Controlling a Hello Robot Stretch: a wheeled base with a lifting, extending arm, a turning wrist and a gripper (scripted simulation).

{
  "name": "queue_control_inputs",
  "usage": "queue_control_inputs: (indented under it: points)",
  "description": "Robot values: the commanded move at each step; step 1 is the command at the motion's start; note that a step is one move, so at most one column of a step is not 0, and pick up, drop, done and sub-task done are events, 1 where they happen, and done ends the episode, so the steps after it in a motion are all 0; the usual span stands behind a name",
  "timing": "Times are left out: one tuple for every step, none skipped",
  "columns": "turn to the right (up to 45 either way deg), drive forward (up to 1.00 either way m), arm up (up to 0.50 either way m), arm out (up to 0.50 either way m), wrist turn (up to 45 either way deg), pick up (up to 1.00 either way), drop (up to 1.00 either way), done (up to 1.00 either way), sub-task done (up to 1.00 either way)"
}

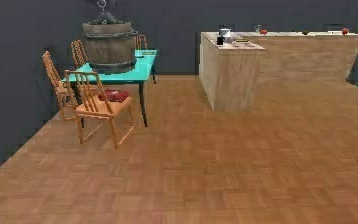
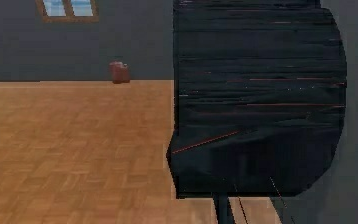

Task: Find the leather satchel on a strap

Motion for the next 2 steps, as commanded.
queue_control_inputs:
  points:
    - [-27.0,0.0,0.0,0.0,0.0,0.0,0.0,0.0,0.0]
    - [0.0,0.65,0.0,0.0,0.0,0.0,0.0,0.0,0.0]
